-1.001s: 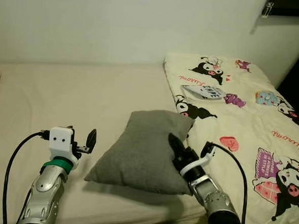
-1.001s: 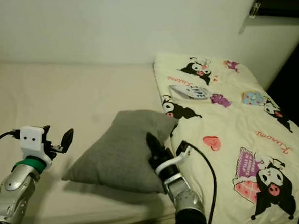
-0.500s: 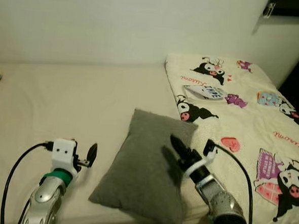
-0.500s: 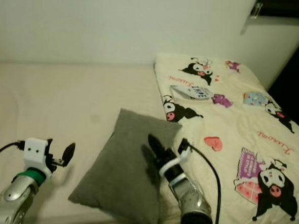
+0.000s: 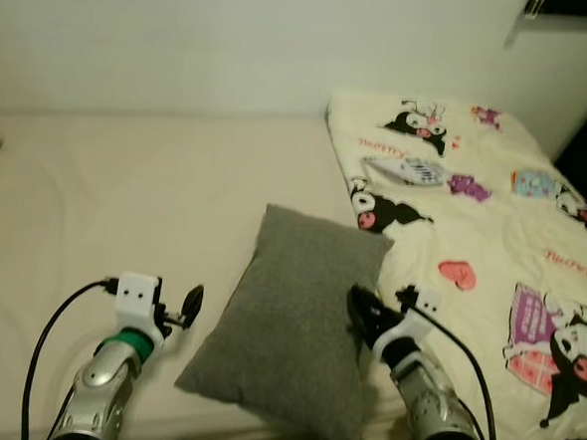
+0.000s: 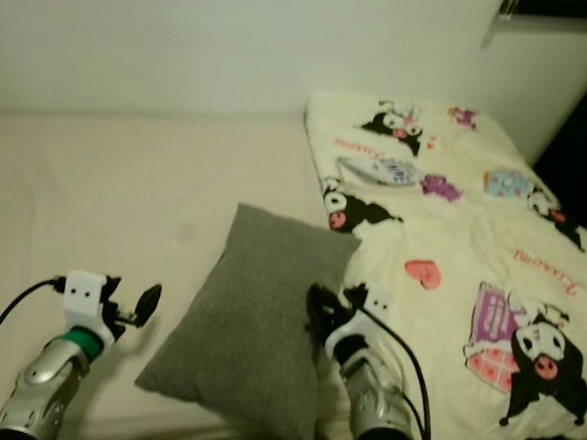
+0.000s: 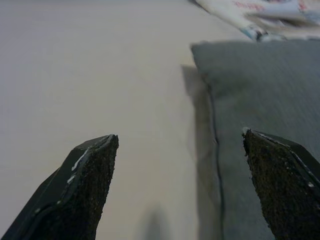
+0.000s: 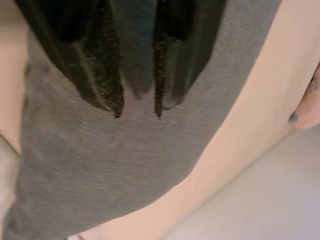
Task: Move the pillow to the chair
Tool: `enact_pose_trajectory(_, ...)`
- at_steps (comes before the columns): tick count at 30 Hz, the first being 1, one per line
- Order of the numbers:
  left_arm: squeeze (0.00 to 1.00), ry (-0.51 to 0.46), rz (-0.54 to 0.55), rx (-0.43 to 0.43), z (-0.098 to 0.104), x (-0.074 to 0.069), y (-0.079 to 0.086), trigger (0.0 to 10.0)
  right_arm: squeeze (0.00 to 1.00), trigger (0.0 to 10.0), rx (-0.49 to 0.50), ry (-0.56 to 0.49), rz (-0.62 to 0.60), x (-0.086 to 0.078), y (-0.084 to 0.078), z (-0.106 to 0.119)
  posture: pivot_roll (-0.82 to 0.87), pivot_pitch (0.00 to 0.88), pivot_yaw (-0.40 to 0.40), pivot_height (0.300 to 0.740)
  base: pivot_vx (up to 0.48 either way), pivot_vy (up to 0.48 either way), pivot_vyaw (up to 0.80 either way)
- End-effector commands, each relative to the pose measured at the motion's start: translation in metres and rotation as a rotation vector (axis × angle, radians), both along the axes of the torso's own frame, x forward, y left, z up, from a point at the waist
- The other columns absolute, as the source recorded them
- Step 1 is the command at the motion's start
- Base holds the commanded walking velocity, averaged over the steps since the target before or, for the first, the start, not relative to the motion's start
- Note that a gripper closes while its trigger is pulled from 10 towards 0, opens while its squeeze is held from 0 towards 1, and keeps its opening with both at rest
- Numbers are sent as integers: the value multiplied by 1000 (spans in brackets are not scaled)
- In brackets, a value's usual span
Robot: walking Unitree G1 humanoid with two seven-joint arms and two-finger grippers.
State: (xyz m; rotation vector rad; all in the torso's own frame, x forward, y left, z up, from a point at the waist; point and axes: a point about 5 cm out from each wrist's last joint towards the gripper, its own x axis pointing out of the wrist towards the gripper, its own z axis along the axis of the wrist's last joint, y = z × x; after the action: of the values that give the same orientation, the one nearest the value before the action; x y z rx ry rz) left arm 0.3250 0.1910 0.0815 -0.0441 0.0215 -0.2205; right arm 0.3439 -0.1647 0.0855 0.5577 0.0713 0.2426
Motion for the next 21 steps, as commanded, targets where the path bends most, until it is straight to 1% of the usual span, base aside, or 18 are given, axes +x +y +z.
enact_pose_trajectory(1, 1000, 28, -61, 23, -6, -1, -4, 10000, 1000, 10000, 37, -14, -24, -1, 1, 1, -81, 202, 60, 617, 0, 0, 0)
enact_pose_trajectory(3, 1000, 32, -81, 24, -5, 1, -5, 10000, 1000, 10000, 41, -23, -36, 0, 2, 2, -81, 202, 60, 617, 0, 0, 0)
enact_pose_trajectory(4, 1000, 48, -98, 17, -7, 3, -6, 10000, 1000, 10000, 58, -26, -50, 0, 2, 2, -98, 233, 66, 617, 0, 0, 0)
enact_pose_trajectory(7, 1000, 79, -116, 1, -10, 4, -6, 10000, 1000, 10000, 99, -25, -74, -1, -1, 2, -115, 257, 71, 617, 0, 0, 0)
enact_pose_trajectory(8, 1000, 98, -114, -81, -12, 4, -5, 10000, 1000, 10000, 172, -20, -79, -3, 0, 2, -138, 282, 76, 617, 0, 0, 0)
enact_pose_trajectory(9, 1000, 98, -114, -81, -12, 4, -5, 10000, 1000, 10000, 172, -20, -79, -3, 0, 2, -138, 282, 76, 617, 0, 0, 0)
enact_pose_trajectory(10, 1000, 109, -113, -144, -14, 5, -4, 10000, 1000, 10000, 226, -17, -82, -4, 0, 2, -138, 282, 76, 617, 0, 0, 0)
enact_pose_trajectory(12, 1000, 126, -89, -288, -17, 5, -2, 10000, 1000, 10000, 354, -8, -36, -11, 5, 1, -176, 338, 85, 617, 0, 0, 0)
enact_pose_trajectory(14, 1000, 135, -51, -364, -20, 4, 1, 10000, 1000, 10000, 397, -13, 3, -17, 9, 2, -191, 352, 86, 617, 0, 0, 0)
enact_pose_trajectory(16, 1000, 147, -15, -409, -22, 3, 5, 10000, 1000, 10000, 405, -21, 24, -22, 12, 3, -200, 359, 88, 617, 0, 0, 0)
enact_pose_trajectory(18, 1000, 152, -3, -423, -23, 3, 7, 10000, 1000, 10000, 410, -24, 31, -23, 13, 4, -200, 359, 88, 617, 0, 0, 0)
enact_pose_trajectory(19, 1000, 156, 6, -440, -24, 3, 8, 10000, 1000, 10000, 411, -26, 39, -25, 13, 4, -213, 380, 90, 617, 0, 0, 0)
enact_pose_trajectory(21, 1000, 164, 15, -453, -25, 3, 9, 10000, 1000, 10000, 411, -24, 53, -27, 14, 4, -215, 387, 88, 617, 0, 0, 0)
